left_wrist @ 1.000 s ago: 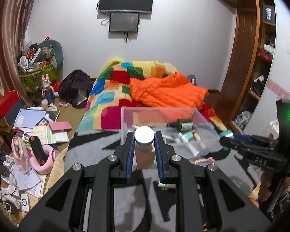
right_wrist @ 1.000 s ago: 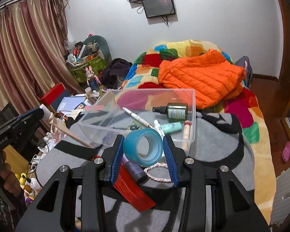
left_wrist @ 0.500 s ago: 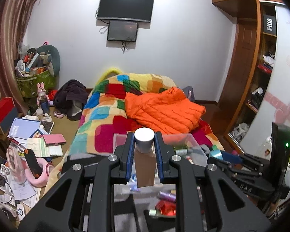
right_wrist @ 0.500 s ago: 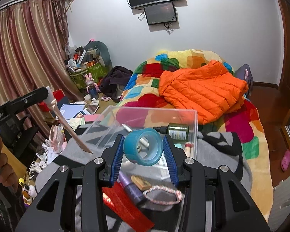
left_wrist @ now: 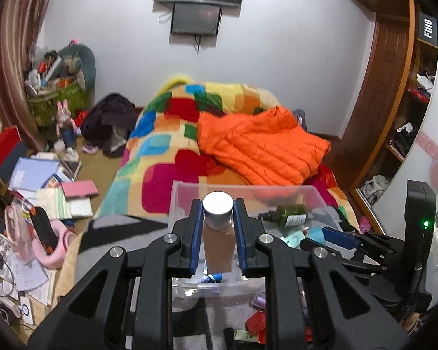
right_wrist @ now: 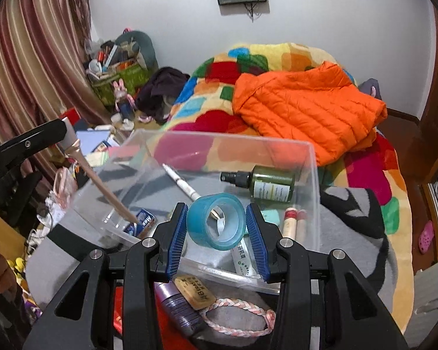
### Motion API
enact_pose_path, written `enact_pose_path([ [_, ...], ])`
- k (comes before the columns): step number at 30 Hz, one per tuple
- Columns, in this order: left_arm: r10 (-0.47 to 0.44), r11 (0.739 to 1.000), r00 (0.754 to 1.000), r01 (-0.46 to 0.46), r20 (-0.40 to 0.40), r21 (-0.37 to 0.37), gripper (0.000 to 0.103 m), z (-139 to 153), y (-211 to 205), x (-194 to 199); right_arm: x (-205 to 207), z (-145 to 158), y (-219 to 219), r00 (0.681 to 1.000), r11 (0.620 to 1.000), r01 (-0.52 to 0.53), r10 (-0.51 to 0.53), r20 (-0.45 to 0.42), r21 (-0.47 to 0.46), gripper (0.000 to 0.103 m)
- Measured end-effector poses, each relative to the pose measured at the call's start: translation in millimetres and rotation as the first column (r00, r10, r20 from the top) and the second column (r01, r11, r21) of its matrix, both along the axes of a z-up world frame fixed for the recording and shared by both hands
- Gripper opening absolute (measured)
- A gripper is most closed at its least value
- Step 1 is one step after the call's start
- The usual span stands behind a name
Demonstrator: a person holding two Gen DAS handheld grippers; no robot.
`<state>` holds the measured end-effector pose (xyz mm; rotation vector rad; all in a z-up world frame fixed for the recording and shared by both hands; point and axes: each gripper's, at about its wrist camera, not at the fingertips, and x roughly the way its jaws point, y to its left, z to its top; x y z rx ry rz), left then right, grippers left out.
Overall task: Organize objects
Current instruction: 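Drop the foundation tube into the clear box with left while right drops the tape roll, then grasp the red packet with left while right grasps the rope toy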
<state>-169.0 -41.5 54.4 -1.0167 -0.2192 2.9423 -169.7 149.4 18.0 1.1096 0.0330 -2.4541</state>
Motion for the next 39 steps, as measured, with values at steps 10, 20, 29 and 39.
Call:
enact_pose_path([
  [10,-0.031,0.999,0.999,0.031,0.033,0.023,0.034,-7,0,2,-5,-10,-4,0.997,0.999,-0.034,0.036,0.073,-0.021,0.041],
  [20,-0.082,0.996,0.996,0.083,0.022,-0.030,0.060,-13,17,37,22,8,8,1.000,1.000,-0.016,0.016,-0.008,0.003,0.051],
  [29,-0.140,0.986,0.984,0.149,0.106,-0.081,0.067,-49,39,67,58,-6,37,1.000,1.000,-0.004,0.004,0.008,0.029,0.051],
  [39,-0.155,0.987,0.969,0.162,0.193,-0.021,0.074,-78,39,92,73,-40,59,0.997,0.993,0.040,-0.047,0.061,0.111,0.053],
])
